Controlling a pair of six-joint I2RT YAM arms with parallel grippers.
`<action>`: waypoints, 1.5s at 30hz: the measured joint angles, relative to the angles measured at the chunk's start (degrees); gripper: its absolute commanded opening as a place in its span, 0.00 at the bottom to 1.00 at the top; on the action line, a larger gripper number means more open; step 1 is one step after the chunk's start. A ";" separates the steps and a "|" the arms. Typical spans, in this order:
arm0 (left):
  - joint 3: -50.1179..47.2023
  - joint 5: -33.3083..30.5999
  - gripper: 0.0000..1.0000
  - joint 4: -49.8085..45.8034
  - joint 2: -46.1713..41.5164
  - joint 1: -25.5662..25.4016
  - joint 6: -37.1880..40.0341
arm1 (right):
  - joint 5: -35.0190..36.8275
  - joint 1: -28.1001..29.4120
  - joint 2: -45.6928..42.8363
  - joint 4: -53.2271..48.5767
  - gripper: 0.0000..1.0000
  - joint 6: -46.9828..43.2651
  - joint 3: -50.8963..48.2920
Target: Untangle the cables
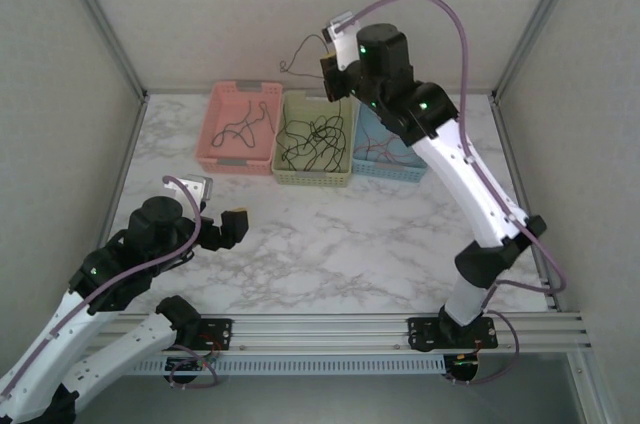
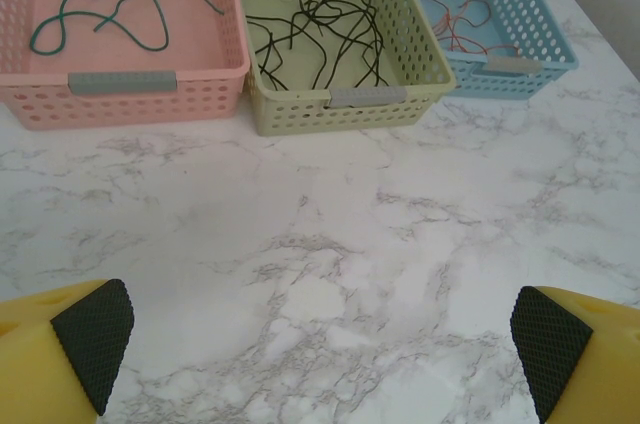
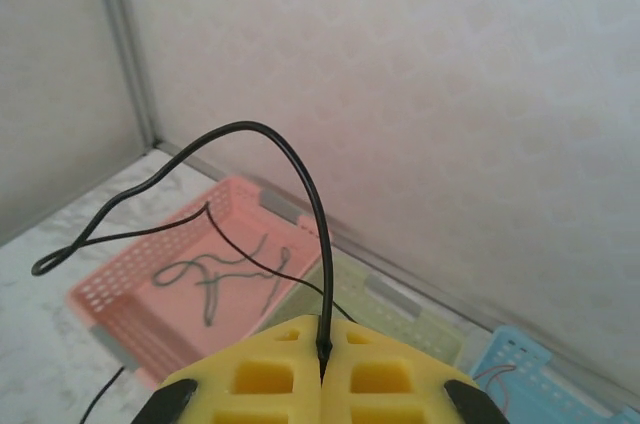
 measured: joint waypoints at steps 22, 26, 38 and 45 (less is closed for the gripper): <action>-0.37 0.02 1.00 0.00 0.02 0.00 -0.17 | 6.19 -5.27 32.11 -1.05 0.40 8.15 6.64; -0.37 -0.09 1.00 0.04 0.02 0.00 -1.44 | 6.34 -5.27 31.95 -1.07 0.54 9.60 3.26; -8.13 -17.14 1.00 12.66 2.89 0.02 -6.43 | 5.16 -5.64 -5.77 12.52 0.64 9.07 -34.93; -17.35 -34.60 1.00 34.93 12.39 2.25 3.08 | 7.04 -14.25 -34.64 29.64 0.71 10.12 -66.95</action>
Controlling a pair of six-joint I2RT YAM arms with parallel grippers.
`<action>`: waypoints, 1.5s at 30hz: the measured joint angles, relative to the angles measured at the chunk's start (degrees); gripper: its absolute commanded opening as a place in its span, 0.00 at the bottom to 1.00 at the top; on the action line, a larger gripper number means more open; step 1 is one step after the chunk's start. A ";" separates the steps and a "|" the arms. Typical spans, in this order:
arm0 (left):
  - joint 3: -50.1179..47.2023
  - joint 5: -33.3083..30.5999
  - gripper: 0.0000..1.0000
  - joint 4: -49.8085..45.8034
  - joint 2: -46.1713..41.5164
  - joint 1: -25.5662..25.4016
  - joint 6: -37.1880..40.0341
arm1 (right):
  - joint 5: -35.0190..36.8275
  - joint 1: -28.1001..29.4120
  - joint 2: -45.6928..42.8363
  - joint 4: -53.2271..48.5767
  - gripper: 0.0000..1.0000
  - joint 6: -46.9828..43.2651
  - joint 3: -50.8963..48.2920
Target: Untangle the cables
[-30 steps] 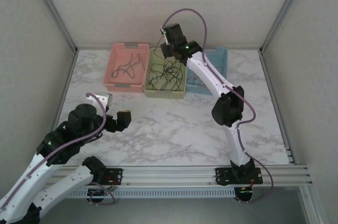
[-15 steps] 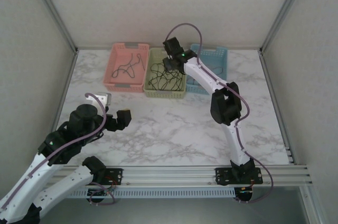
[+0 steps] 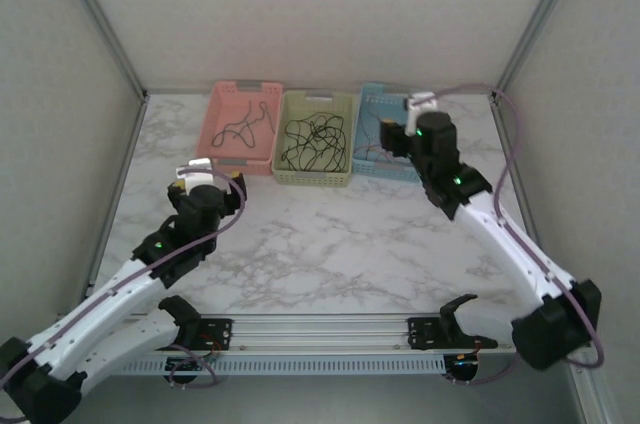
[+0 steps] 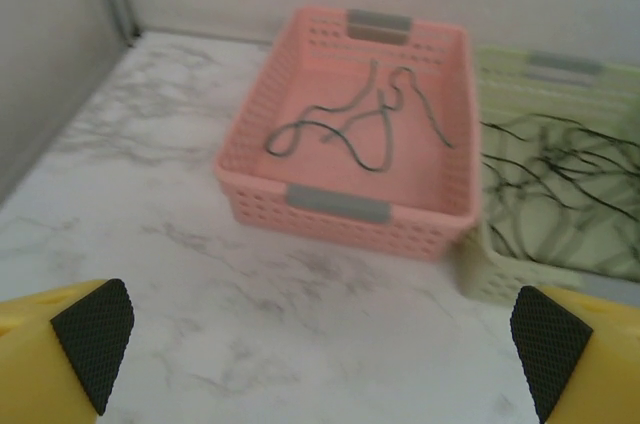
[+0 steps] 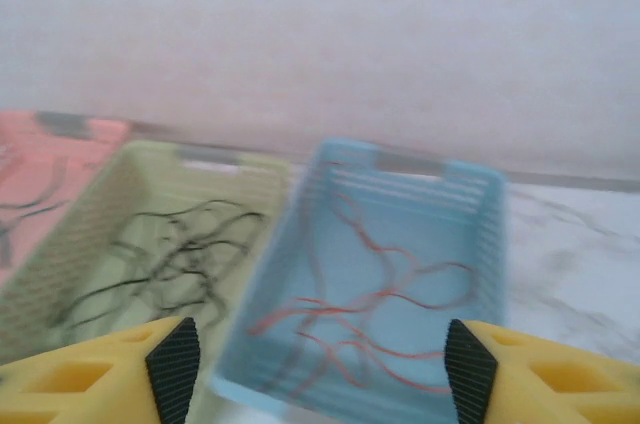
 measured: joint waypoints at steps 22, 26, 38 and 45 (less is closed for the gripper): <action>-14.23 17.70 0.96 46.16 32.94 29.73 14.03 | 1.51 -22.45 16.39 46.97 0.63 2.36 -38.12; -12.81 23.93 0.97 52.76 35.50 29.88 15.04 | -0.92 -21.81 17.79 55.80 0.63 0.72 -39.89; -13.07 31.85 1.00 58.80 42.73 33.88 13.88 | -2.40 -20.35 21.64 57.35 0.99 -1.62 -37.53; -13.07 32.63 1.00 58.58 42.73 33.88 13.46 | -2.40 -20.35 21.64 57.11 0.99 -1.62 -37.53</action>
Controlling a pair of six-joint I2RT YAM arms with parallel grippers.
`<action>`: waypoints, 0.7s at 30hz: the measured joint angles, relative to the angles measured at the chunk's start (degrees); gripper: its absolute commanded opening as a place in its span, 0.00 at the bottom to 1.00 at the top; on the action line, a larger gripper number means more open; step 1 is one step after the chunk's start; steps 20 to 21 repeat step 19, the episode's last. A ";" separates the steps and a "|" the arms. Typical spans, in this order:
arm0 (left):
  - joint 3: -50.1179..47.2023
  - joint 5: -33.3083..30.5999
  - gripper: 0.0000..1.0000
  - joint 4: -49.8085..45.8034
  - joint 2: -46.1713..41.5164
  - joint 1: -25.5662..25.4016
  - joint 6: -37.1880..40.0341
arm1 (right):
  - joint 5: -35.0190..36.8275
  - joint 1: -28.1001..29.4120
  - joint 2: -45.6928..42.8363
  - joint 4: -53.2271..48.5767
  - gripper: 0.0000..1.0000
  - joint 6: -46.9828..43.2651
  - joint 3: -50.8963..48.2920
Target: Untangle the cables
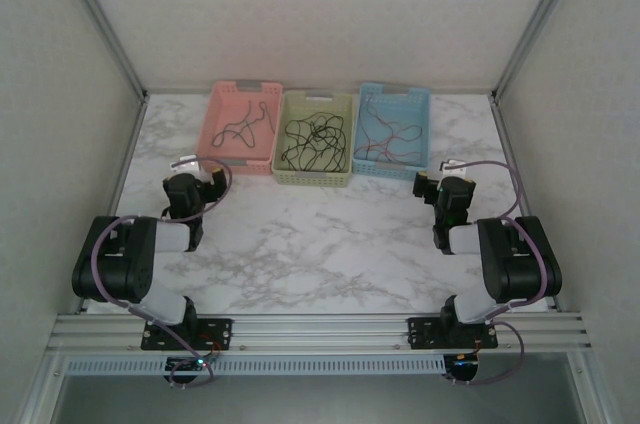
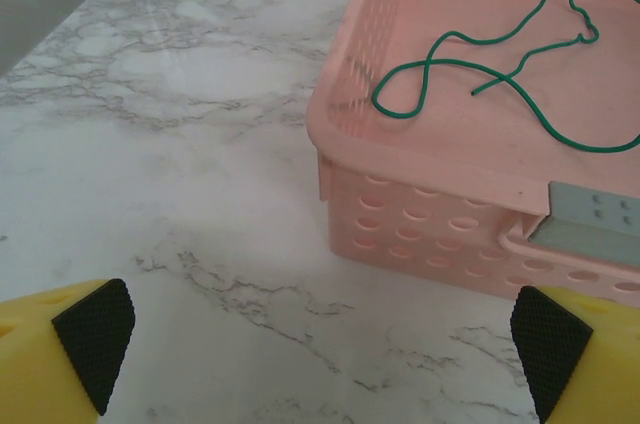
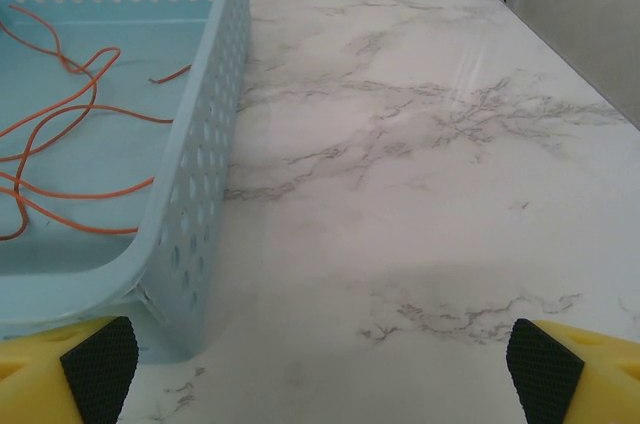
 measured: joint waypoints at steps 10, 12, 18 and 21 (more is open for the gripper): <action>0.00 0.04 1.00 -0.04 0.00 0.00 0.00 | 0.00 0.00 0.00 0.00 0.99 0.00 0.00; 0.00 0.20 1.00 -0.04 0.00 0.00 0.00 | 0.00 0.00 0.00 0.00 0.99 0.00 0.00; 0.00 0.39 1.00 -0.04 0.00 0.00 0.00 | -1.73 -0.37 0.00 -0.83 0.99 0.00 0.22; 0.00 0.42 1.00 -0.04 0.00 0.00 0.00 | -2.01 -0.39 0.00 -0.83 0.99 -0.02 0.22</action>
